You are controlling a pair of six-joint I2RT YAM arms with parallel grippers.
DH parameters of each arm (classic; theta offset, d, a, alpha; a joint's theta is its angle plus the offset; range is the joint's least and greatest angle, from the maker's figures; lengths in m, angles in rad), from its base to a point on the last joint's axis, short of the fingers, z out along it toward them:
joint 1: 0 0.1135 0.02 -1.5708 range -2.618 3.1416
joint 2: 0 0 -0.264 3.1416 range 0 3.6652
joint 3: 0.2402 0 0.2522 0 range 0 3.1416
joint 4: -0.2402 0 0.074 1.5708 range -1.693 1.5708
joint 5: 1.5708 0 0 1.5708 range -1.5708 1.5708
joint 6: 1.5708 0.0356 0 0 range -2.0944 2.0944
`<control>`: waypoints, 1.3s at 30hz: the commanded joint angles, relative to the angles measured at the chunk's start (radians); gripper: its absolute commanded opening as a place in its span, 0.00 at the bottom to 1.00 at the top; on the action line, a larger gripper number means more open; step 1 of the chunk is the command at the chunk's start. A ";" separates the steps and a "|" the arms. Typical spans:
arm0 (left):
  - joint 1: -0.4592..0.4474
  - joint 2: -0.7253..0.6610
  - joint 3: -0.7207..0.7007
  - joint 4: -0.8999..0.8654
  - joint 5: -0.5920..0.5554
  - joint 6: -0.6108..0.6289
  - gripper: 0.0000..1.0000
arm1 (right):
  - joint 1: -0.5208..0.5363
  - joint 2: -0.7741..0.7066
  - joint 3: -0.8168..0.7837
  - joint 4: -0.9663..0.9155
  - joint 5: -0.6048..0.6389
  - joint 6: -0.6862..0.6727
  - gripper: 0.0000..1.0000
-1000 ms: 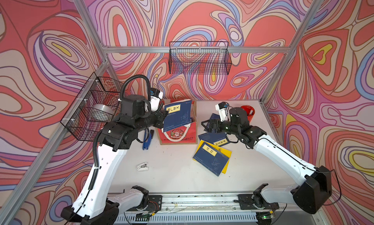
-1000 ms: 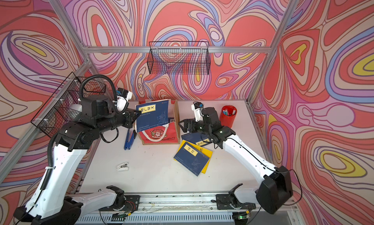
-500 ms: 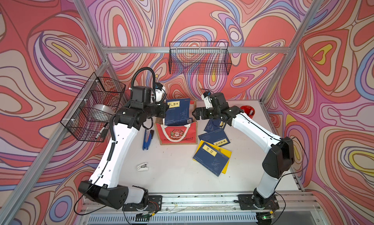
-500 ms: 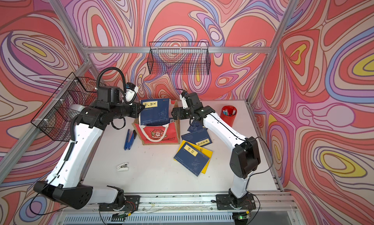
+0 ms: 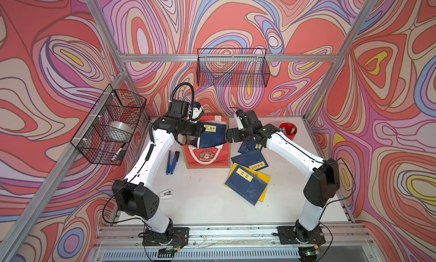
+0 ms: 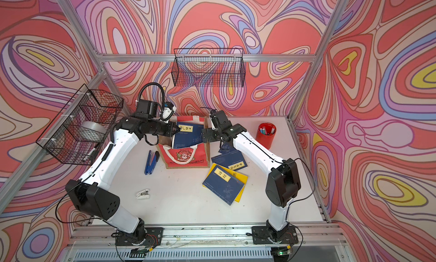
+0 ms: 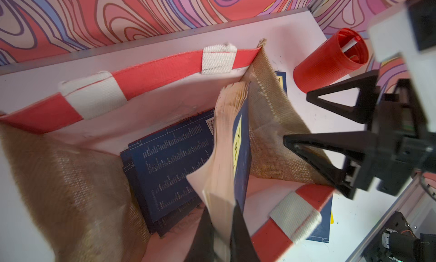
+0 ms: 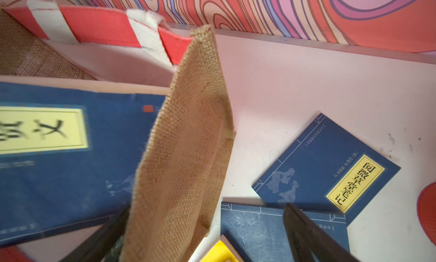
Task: Put the books into the canvas bag
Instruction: Place the book in the canvas bag, then pick up the book from the book.
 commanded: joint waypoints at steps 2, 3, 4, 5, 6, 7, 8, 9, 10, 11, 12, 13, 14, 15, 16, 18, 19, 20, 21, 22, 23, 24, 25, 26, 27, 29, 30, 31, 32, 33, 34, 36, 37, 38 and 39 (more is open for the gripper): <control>0.006 0.067 0.005 0.020 0.011 0.023 0.00 | 0.002 -0.034 -0.011 -0.008 0.023 -0.009 0.98; 0.005 0.087 0.013 0.012 0.005 0.025 0.00 | 0.002 -0.034 -0.011 -0.007 0.020 -0.009 0.98; 0.006 0.108 0.021 0.005 -0.004 0.027 0.00 | 0.004 -0.034 -0.010 -0.005 0.016 -0.011 0.98; 0.005 0.131 0.031 -0.004 -0.017 0.028 0.00 | 0.004 -0.035 -0.008 -0.005 0.016 -0.010 0.98; 0.006 0.151 0.040 -0.009 -0.028 0.029 0.00 | 0.004 -0.034 -0.008 -0.006 0.013 -0.011 0.98; 0.006 0.171 0.050 -0.011 -0.035 0.031 0.00 | 0.006 -0.034 -0.005 -0.005 0.013 -0.011 0.98; 0.005 0.190 0.062 -0.020 -0.039 0.033 0.00 | 0.006 -0.034 -0.002 -0.004 0.009 -0.012 0.98; 0.005 0.203 0.072 -0.021 -0.048 0.032 0.00 | 0.008 -0.034 -0.001 -0.003 0.010 -0.012 0.98; 0.006 0.213 0.078 -0.017 -0.054 0.030 0.00 | 0.008 -0.034 0.001 0.000 0.006 -0.012 0.98; 0.006 0.228 0.096 -0.029 -0.056 0.029 0.00 | 0.010 -0.034 0.001 0.002 0.004 -0.012 0.98; 0.005 0.240 0.115 -0.048 -0.068 0.028 0.00 | 0.010 -0.034 0.003 0.001 0.002 -0.011 0.98; 0.005 0.251 0.142 -0.075 -0.081 0.027 0.12 | 0.010 -0.035 0.004 0.002 -0.001 -0.011 0.98; 0.006 0.259 0.168 -0.101 -0.094 0.028 0.30 | 0.011 -0.034 0.001 0.007 -0.001 -0.011 0.98; 0.005 0.256 0.183 -0.115 -0.103 0.028 0.43 | 0.013 -0.067 -0.005 0.016 -0.004 -0.011 0.98; 0.006 0.243 0.190 -0.120 -0.111 0.027 0.51 | 0.014 -0.077 -0.014 0.027 -0.008 -0.011 0.98; 0.005 0.199 0.189 -0.111 -0.108 0.023 0.58 | 0.015 -0.092 -0.019 0.034 -0.007 -0.010 0.98; 0.005 0.173 0.189 -0.105 -0.105 0.019 0.62 | 0.015 -0.101 -0.019 0.033 -0.008 -0.009 0.98; 0.005 0.143 0.192 -0.102 -0.098 0.018 0.66 | 0.014 -0.115 -0.024 0.034 -0.007 -0.010 0.98; 0.006 0.117 0.196 -0.100 -0.093 0.015 0.69 | 0.015 -0.130 -0.032 0.038 -0.008 -0.009 0.98; 0.006 0.089 0.202 -0.104 -0.087 0.013 0.73 | 0.014 -0.151 -0.043 0.040 -0.006 -0.009 0.98; 0.005 0.063 0.211 -0.115 -0.075 0.013 0.76 | 0.014 -0.173 -0.057 0.037 -0.007 -0.009 0.98; 0.005 0.039 0.216 -0.124 -0.054 0.013 0.79 | 0.014 -0.193 -0.071 0.031 -0.007 -0.008 0.98; 0.005 0.012 0.215 -0.133 -0.023 0.014 0.84 | 0.016 -0.224 -0.100 0.028 -0.007 -0.003 0.98; 0.002 -0.016 0.207 -0.141 0.005 0.013 0.86 | 0.016 -0.267 -0.151 0.036 -0.002 0.006 0.98; -0.003 -0.044 0.193 -0.146 0.024 0.012 0.87 | 0.018 -0.304 -0.199 0.043 0.004 0.015 0.98; -0.030 -0.113 0.129 -0.141 0.054 0.017 0.91 | 0.027 -0.393 -0.310 0.034 0.021 0.041 0.98; -0.054 -0.148 0.095 -0.129 0.058 0.020 0.93 | 0.034 -0.432 -0.356 0.020 0.037 0.054 0.98; -0.088 -0.185 0.047 -0.114 0.056 0.023 0.95 | 0.042 -0.475 -0.404 -0.002 0.063 0.075 0.98; -0.126 -0.218 0.007 -0.095 0.055 0.024 0.98 | 0.053 -0.512 -0.441 -0.029 0.085 0.095 0.98; -0.176 -0.253 -0.044 -0.073 0.059 0.025 1.00 | 0.061 -0.554 -0.486 -0.062 0.100 0.119 0.98; -0.231 -0.285 -0.093 -0.051 0.061 0.024 1.00 | 0.069 -0.590 -0.528 -0.092 0.108 0.153 0.98; -0.313 -0.343 -0.196 0.015 0.091 0.003 1.00 | 0.084 -0.667 -0.606 -0.145 0.110 0.222 0.98; -0.352 -0.369 -0.256 0.054 0.108 -0.016 1.00 | 0.093 -0.704 -0.644 -0.176 0.114 0.259 0.98; -0.381 -0.391 -0.309 0.096 0.118 -0.037 1.00 | 0.099 -0.735 -0.680 -0.198 0.120 0.289 0.98; -0.413 -0.405 -0.371 0.137 0.132 -0.061 1.00 | 0.106 -0.771 -0.722 -0.220 0.127 0.331 0.98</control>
